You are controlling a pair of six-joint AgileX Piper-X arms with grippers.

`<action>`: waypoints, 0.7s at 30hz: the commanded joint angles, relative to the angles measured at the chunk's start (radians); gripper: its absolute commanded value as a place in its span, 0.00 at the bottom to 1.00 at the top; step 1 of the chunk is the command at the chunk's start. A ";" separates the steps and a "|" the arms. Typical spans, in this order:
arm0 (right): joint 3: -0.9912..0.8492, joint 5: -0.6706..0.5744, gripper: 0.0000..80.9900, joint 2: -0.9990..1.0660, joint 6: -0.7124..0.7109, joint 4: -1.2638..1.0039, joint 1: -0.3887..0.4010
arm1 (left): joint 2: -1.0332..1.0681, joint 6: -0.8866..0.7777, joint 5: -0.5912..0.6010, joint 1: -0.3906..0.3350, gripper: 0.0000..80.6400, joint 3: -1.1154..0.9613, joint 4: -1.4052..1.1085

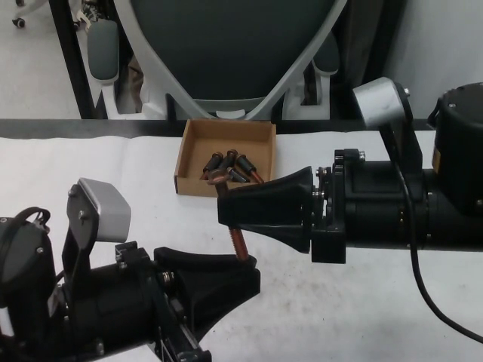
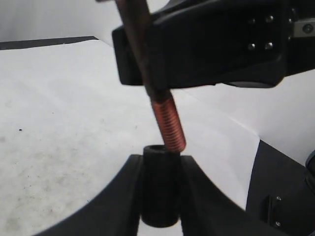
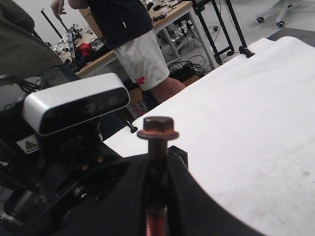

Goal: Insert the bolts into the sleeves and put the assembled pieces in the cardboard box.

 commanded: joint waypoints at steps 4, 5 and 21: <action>-0.015 -0.005 0.00 -0.002 -0.008 -0.022 0.004 | 0.000 -0.022 0.015 -0.001 0.01 -0.001 -0.021; -0.015 -0.005 0.00 -0.002 -0.008 -0.022 0.004 | 0.000 -0.024 0.015 -0.001 0.01 -0.001 -0.021; -0.015 -0.005 0.00 -0.002 -0.030 -0.022 0.003 | 0.000 -0.103 -0.050 -0.001 0.01 -0.001 -0.074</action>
